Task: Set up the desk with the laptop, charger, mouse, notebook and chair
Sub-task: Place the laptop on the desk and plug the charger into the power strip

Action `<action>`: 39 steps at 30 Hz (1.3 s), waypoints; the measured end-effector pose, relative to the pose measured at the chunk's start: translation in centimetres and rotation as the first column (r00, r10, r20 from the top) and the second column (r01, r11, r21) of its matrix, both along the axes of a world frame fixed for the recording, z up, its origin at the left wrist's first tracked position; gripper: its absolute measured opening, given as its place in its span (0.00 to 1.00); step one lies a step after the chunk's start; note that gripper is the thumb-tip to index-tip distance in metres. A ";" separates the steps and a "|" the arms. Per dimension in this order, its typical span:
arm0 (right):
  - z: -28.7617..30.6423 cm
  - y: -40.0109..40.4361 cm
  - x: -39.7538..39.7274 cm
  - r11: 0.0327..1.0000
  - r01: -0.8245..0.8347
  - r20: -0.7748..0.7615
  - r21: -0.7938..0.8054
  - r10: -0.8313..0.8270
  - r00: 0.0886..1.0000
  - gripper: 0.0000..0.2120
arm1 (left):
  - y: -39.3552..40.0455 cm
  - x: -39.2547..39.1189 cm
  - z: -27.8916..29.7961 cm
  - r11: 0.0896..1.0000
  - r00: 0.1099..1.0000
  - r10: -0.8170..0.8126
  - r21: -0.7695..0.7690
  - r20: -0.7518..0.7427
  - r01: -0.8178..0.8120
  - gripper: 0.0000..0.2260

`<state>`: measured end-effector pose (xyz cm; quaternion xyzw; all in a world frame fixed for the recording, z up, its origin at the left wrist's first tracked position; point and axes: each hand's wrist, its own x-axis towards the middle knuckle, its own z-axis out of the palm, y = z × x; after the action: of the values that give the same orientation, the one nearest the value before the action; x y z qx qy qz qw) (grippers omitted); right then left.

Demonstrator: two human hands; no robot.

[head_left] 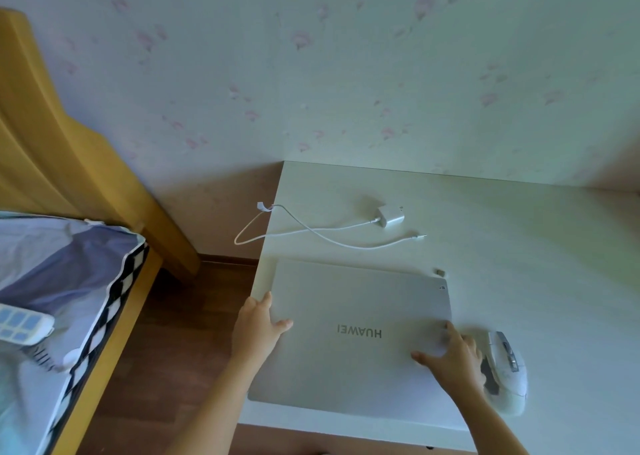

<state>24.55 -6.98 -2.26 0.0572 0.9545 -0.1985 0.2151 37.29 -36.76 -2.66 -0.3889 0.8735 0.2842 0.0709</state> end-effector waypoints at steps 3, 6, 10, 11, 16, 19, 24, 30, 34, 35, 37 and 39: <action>0.0 -0.2 0.2 0.999 -0.025 -0.006 0.032 0.025 1.000 0.42 | 0.4 -0.1 -0.2 0.998 1.000 -0.012 -0.060 0.005 0.012 0.35; -0.1 -1.0 0.6 0.999 -0.040 -0.020 0.020 0.040 0.999 0.40 | 0.7 -0.4 0.0 0.986 0.998 -0.052 -0.153 0.043 0.058 0.35; -0.3 -2.1 0.6 0.995 -0.103 -0.003 0.009 0.103 0.995 0.40 | 0.7 -1.2 0.8 0.958 0.989 -0.082 -0.264 0.120 0.111 0.33; -0.2 -2.2 0.4 0.992 -0.122 0.001 0.025 0.122 0.992 0.41 | 0.7 -1.6 1.1 0.950 0.988 -0.086 -0.289 0.129 0.120 0.33; 1.0 -3.0 -1.7 0.964 -0.255 -0.017 0.080 0.257 0.966 0.39 | 2.1 -6.2 2.2 0.928 0.976 -0.217 -0.315 -0.028 0.197 0.37; 1.4 -4.0 -3.8 0.951 -0.301 -0.068 0.066 0.306 0.950 0.35 | 3.3 -10.9 2.8 0.918 0.944 -0.306 -0.303 -0.126 0.258 0.33; 1.6 -6.3 -9.1 0.964 -0.241 -0.113 -0.111 0.228 0.967 0.26 | 5.0 -20.3 3.6 0.921 0.898 -0.374 -0.206 -0.233 0.330 0.34; 0.7 -9.4 -15.2 0.972 -0.228 -0.098 -0.061 0.222 0.970 0.26 | 5.7 -29.4 1.4 0.811 0.838 -0.542 -0.300 -0.065 0.502 0.33; -0.1 -10.7 -17.3 0.972 -0.229 -0.081 0.058 0.233 0.969 0.24 | 6.3 -31.8 -0.4 0.778 0.820 -0.572 -0.298 0.029 0.553 0.33; -0.4 -10.9 -17.6 0.972 -0.224 -0.087 0.070 0.230 0.969 0.23 | 6.4 -31.9 -0.6 0.770 0.815 -0.577 -0.299 0.050 0.563 0.33; -1.0 -11.1 -18.0 0.973 -0.214 -0.115 0.084 0.223 0.968 0.20 | 6.4 -32.0 -1.1 0.757 0.816 -0.573 -0.328 0.082 0.565 0.31; -1.5 -11.4 -18.2 0.975 -0.198 -0.156 0.101 0.212 0.965 0.18 | 6.4 -32.0 -1.3 0.744 0.821 -0.566 -0.383 0.072 0.547 0.28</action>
<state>6.33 -18.39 -3.75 -0.0497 0.9774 -0.1385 0.1516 5.33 -30.39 -3.99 -0.1098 0.9892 0.0814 0.0529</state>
